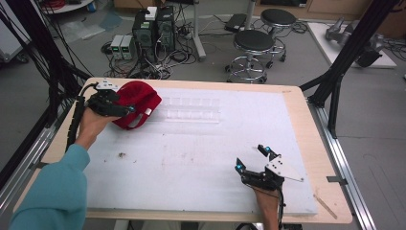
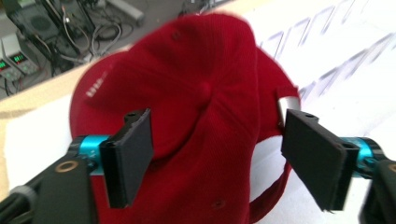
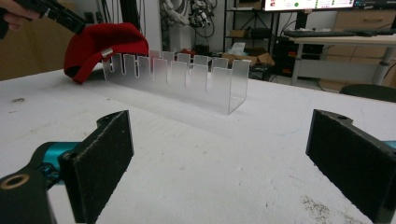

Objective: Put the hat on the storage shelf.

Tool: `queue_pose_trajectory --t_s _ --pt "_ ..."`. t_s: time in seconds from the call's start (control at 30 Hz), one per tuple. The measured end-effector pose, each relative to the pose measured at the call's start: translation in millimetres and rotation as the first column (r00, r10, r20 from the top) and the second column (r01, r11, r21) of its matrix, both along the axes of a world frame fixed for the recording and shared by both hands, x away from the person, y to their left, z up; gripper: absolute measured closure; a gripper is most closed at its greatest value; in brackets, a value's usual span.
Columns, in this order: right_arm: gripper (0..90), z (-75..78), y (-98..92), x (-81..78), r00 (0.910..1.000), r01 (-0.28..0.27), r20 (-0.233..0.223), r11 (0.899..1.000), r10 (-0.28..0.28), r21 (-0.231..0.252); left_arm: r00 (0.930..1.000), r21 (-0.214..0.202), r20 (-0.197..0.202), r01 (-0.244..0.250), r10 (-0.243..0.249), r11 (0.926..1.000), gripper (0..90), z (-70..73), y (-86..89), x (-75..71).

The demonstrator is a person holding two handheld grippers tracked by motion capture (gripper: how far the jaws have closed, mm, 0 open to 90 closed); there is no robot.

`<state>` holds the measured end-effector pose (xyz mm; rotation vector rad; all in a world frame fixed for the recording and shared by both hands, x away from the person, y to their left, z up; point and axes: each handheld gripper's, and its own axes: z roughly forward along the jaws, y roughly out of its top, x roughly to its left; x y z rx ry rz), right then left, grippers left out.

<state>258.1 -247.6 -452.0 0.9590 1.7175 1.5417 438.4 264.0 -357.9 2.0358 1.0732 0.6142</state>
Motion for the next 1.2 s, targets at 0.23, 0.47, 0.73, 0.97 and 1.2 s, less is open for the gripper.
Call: queue_pose_trajectory --t_s 0.23,0.47,0.73,0.97,1.2 --pt "6.3 0.0 0.0 -0.1 1.0 0.001 0.0 1.0 -0.001 0.0 0.9982 -0.018 -0.029 -0.053 0.053 0.9984 34.9 -10.7 -0.5 4.8" --pt "6.4 0.1 0.2 -0.2 1.0 0.002 0.001 1.0 -0.002 -0.001 0.9966 -0.064 -0.058 -0.062 0.058 0.9961 61.3 -16.7 0.2 5.3" --pt "6.3 0.0 0.4 -0.4 1.0 0.003 0.0 1.0 -0.003 -0.001 0.9966 -0.027 0.019 -0.079 0.08 0.9965 82.1 -14.8 0.0 2.3" --pt "6.3 -0.2 0.0 -1.0 1.0 0.005 0.001 1.0 -0.005 0.008 0.9877 -0.068 0.047 -0.146 0.149 0.987 86.1 -12.8 1.3 -0.4" --pt "6.4 -0.2 -0.2 -0.9 1.0 0.006 0.002 1.0 -0.006 0.008 0.9787 -0.135 0.092 -0.17 0.183 0.9761 86.3 -5.7 6.9 -2.0"
